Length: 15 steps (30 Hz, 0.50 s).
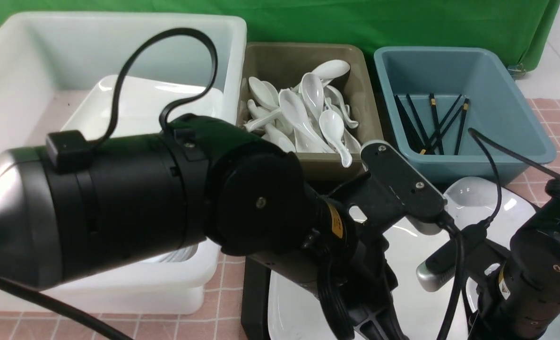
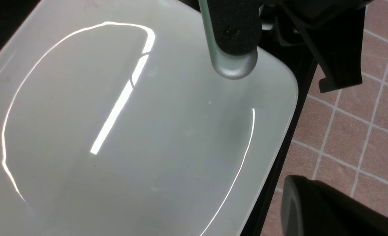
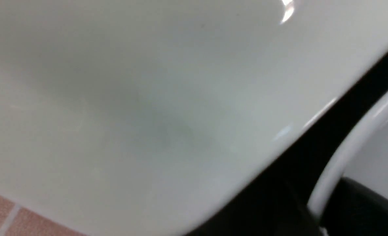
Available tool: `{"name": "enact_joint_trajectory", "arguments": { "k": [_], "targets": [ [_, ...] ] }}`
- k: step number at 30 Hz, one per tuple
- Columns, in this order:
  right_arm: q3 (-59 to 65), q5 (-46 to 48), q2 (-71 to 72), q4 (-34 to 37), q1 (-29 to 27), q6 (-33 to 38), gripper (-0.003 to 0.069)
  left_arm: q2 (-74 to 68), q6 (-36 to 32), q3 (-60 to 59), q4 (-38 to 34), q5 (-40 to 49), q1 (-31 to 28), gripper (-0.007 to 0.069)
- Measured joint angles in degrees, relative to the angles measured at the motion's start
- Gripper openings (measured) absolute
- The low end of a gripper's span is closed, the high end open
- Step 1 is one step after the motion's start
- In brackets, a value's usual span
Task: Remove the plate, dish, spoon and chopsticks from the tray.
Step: Use the right arm to grab a small plate from the dinner plate
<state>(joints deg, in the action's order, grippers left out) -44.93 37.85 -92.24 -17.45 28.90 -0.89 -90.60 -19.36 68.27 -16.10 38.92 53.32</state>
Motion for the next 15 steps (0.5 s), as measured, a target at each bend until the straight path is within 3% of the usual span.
{"name": "enact_joint_trajectory", "arguments": {
  "k": [5, 9, 13, 15],
  "targets": [
    [-2.95, 4.14, 0.91, -0.25, 0.0, 0.0, 0.0174, 0.06, 2.78, -0.04, 1.25, -0.41, 0.0, -0.0004],
    [-8.1, 10.84, 5.66, 0.92, 0.0, 0.0, 0.0078, 1.25, 9.68, -0.11, 8.32, -0.79, -0.42, -0.0004],
    [-12.95, 14.1, 10.68, 4.23, 0.04, 0.0, 0.0078, 4.3, 13.44, -0.11, 11.38, -0.11, -2.98, -0.0004],
    [-18.42, 15.18, 15.05, 7.16, 0.04, 0.06, 0.0078, 8.64, 14.31, -0.11, 12.13, 1.42, -7.28, -0.0004]
  ]
}}
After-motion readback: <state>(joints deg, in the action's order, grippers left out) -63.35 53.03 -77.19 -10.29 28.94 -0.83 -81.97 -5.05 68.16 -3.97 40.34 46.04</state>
